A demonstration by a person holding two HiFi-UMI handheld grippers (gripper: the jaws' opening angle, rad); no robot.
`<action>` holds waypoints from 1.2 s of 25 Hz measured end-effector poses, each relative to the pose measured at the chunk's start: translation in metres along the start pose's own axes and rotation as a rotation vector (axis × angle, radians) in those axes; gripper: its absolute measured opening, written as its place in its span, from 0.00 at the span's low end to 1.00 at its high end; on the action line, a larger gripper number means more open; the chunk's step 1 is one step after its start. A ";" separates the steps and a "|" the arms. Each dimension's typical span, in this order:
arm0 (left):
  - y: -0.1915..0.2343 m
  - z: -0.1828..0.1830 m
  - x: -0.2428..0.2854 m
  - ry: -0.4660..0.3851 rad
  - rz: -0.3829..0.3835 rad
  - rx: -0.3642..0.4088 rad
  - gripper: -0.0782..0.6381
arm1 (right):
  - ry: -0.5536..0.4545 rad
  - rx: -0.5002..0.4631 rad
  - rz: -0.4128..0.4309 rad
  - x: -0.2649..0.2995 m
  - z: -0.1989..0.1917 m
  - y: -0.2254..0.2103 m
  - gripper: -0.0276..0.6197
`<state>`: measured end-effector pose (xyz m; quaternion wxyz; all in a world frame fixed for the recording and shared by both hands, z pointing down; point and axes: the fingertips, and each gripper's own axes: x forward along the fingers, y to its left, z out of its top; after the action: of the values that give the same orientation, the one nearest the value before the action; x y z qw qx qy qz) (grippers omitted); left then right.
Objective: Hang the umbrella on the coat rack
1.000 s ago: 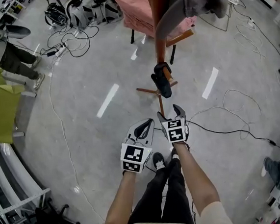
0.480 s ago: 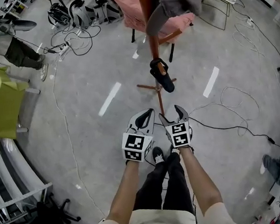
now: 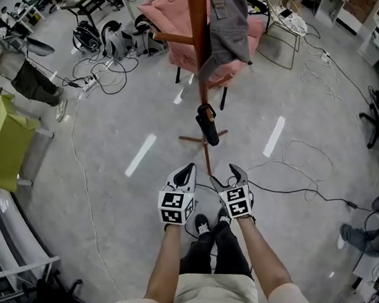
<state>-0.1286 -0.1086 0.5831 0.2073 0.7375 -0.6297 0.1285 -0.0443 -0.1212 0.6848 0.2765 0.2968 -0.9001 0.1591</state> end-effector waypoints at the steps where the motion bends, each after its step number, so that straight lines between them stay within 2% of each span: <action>1: 0.001 0.003 -0.004 -0.005 0.004 -0.008 0.12 | -0.004 -0.003 -0.003 -0.005 0.004 0.003 0.55; 10: 0.001 0.026 -0.040 -0.045 0.018 -0.029 0.12 | -0.024 0.015 -0.007 -0.043 0.018 0.032 0.55; 18: -0.001 0.042 -0.064 -0.063 0.012 -0.001 0.12 | -0.077 0.032 -0.028 -0.075 0.033 0.049 0.55; 23: -0.016 0.046 -0.074 -0.075 -0.011 0.026 0.12 | -0.094 0.006 -0.025 -0.090 0.040 0.055 0.55; 27: -0.018 0.033 -0.083 -0.072 -0.013 0.016 0.12 | -0.111 0.003 -0.023 -0.094 0.045 0.062 0.55; 30: -0.018 0.017 -0.089 -0.052 -0.015 0.013 0.12 | -0.133 0.036 -0.041 -0.102 0.041 0.063 0.55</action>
<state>-0.1280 -0.0364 0.5258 0.1872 0.7468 -0.6283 0.1119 -0.0321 -0.0453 0.5843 0.2139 0.3299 -0.9072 0.1497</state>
